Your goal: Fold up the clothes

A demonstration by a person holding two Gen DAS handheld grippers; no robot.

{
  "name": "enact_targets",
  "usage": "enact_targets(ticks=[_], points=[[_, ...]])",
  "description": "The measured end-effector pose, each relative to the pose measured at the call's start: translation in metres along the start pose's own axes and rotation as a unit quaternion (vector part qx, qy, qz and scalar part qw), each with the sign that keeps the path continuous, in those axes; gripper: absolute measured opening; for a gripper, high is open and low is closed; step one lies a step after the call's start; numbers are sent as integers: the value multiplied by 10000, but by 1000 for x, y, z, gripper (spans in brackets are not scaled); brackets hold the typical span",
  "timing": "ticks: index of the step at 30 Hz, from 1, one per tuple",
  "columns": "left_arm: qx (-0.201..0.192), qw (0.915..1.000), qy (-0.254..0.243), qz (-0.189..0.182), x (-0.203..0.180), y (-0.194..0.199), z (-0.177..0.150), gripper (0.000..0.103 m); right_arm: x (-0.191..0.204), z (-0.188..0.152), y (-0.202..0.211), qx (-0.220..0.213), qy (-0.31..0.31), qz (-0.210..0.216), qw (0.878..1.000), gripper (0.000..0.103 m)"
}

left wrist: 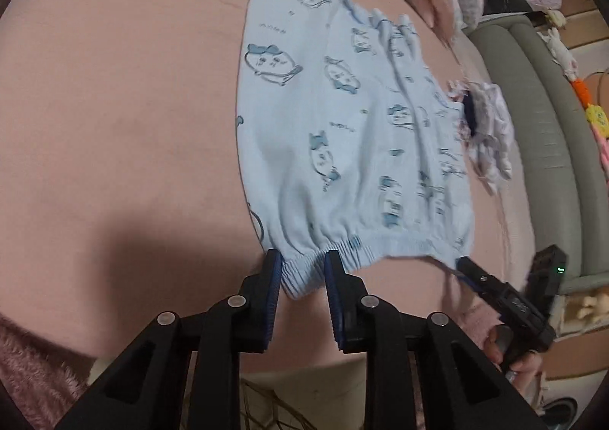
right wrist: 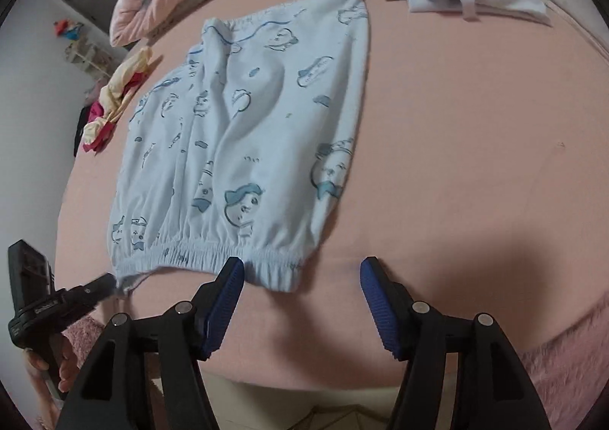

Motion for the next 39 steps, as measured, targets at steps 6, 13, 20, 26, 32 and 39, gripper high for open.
enact_targets(ticks=[6,13,20,26,32,39], points=[[-198,9997,-122,-56,-19,9,4,7,19,16,-7,54,248,146,9996,9],[-425,9978,-404,302,-10,39,-2,1,23,6,42,-419,273,239,9985,7],[13,9963,505,-692,13,31,7,11,14,-9,37,-173,25,185,9997,15],[-16,9948,657,-782,-5,6,18,50,-2,-13,30,-275,-424,391,9980,39],[-165,9994,191,-240,-25,-7,17,7,4,-12,-1,-14,-255,530,9983,34],[-533,9973,-493,58,-35,40,9,6,36,0,38,-522,173,592,9967,7]])
Point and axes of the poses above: each gripper's, at about its wrist camera, not at the fingertips, and y roughly against the way its jaws point, x to its left, z to its top, the point moved 7 cm from there along -y, roughly the way its jaws point, and after that the axes turned 5 degrees about y, right-handed, at the moved point
